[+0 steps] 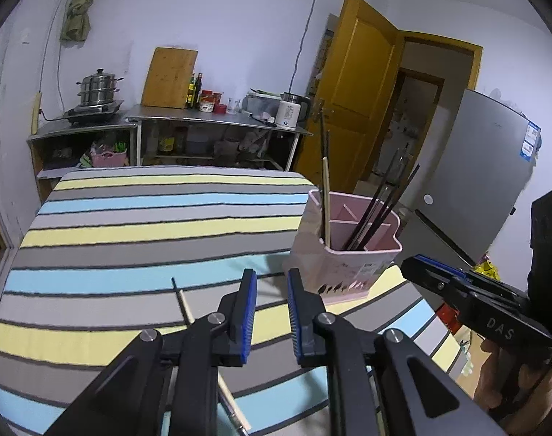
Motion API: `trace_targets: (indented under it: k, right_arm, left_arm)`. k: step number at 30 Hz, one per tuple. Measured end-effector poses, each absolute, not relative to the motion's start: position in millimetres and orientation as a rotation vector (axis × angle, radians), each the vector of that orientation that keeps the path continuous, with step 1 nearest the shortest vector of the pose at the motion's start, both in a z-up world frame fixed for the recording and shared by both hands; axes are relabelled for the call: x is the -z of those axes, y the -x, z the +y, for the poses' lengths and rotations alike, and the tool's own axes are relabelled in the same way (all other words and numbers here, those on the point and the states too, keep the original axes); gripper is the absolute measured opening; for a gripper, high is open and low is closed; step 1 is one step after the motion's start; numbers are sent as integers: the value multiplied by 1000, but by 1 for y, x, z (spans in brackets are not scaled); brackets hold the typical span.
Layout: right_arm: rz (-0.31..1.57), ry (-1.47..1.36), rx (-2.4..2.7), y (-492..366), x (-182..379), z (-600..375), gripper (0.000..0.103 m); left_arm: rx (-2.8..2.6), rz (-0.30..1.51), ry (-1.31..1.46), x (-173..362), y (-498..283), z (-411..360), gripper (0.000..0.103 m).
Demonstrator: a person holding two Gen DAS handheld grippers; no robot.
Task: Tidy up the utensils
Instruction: 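Move both open tools back to the last chopsticks on the cloth, then grasp the last black chopstick with the left tool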
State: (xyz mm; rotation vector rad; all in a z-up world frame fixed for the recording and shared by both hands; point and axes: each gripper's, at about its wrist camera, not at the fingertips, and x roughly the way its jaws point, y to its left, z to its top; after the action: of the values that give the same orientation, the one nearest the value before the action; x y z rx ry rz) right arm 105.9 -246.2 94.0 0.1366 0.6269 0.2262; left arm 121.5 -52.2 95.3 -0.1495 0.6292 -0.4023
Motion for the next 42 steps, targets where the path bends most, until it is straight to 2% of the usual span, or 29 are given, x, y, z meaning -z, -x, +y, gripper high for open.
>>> trace_targets:
  k: [10, 27, 39, 42]
  right_arm:
    - [678, -123, -265, -111, -69, -227, 20]
    - [798, -112, -335, -136, -16, -196, 20]
    - [824, -137, -339, -145, -4, -199, 20]
    - [826, -140, -338, -144, -3, -200, 20]
  left_arm:
    - [335, 701, 161, -58, -124, -27, 16]
    - [210, 900, 202, 36, -186, -9, 17]
    - [149, 880, 139, 42, -196, -26, 19]
    - [155, 888, 119, 42, -197, -32, 28]
